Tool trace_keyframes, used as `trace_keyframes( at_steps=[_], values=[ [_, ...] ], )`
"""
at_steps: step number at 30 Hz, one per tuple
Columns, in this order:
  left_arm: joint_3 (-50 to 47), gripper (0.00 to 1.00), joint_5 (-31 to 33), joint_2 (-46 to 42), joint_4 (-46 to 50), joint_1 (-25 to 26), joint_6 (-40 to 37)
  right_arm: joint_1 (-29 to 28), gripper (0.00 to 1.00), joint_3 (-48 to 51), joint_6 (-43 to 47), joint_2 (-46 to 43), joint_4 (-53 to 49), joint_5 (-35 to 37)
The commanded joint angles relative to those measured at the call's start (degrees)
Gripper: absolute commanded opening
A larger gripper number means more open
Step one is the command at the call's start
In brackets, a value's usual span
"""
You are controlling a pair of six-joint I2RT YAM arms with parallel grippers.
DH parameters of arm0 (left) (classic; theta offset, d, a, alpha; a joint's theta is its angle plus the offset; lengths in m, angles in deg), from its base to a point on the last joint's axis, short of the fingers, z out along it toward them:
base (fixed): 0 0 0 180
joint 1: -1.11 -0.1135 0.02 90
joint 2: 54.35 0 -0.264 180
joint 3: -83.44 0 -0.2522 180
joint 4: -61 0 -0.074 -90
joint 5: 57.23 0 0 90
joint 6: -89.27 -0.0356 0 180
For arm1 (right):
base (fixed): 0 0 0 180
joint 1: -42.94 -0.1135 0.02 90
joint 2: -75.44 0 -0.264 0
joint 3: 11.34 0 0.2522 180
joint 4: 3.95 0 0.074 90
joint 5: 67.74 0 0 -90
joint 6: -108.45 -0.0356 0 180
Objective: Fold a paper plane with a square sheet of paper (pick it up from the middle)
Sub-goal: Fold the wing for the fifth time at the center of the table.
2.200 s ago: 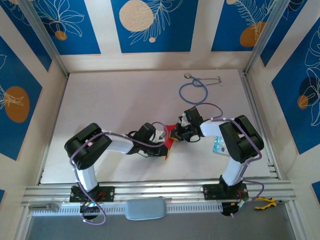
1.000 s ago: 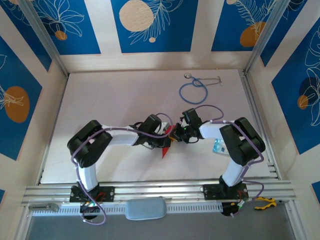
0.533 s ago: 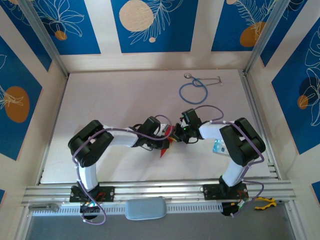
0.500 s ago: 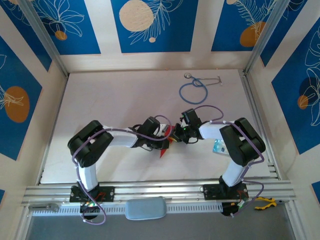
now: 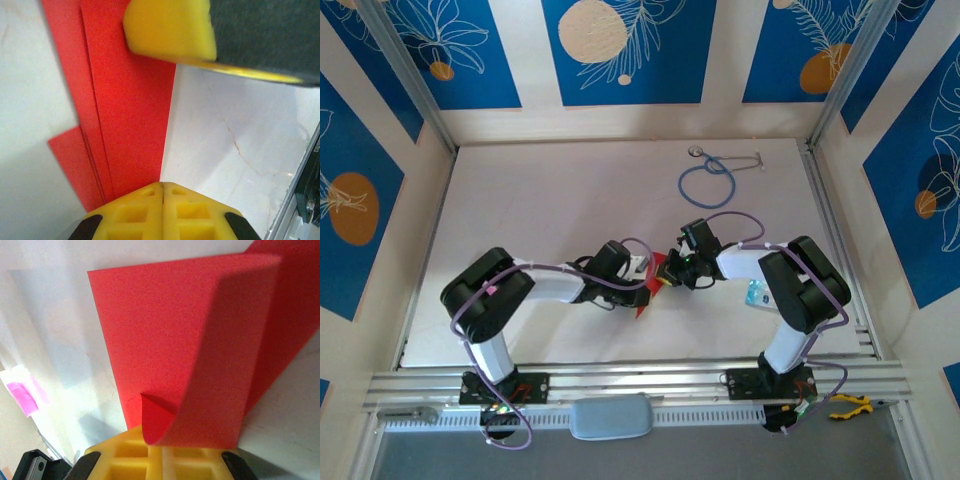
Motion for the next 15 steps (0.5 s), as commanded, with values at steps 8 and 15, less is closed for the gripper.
trace_keyframes(
  at_steps=[8,15],
  values=[
    [-2.4,0.03,-2.4,-4.8,15.4,-0.1,-6.8,0.3,0.04,2.3,0.7,1.3,-7.7,4.8],
    [-5.0,0.02,-2.1,-9.5,16.4,-0.2,-6.9,0.3,0.04,2.3,0.9,1.1,-7.8,4.6]
  ],
)
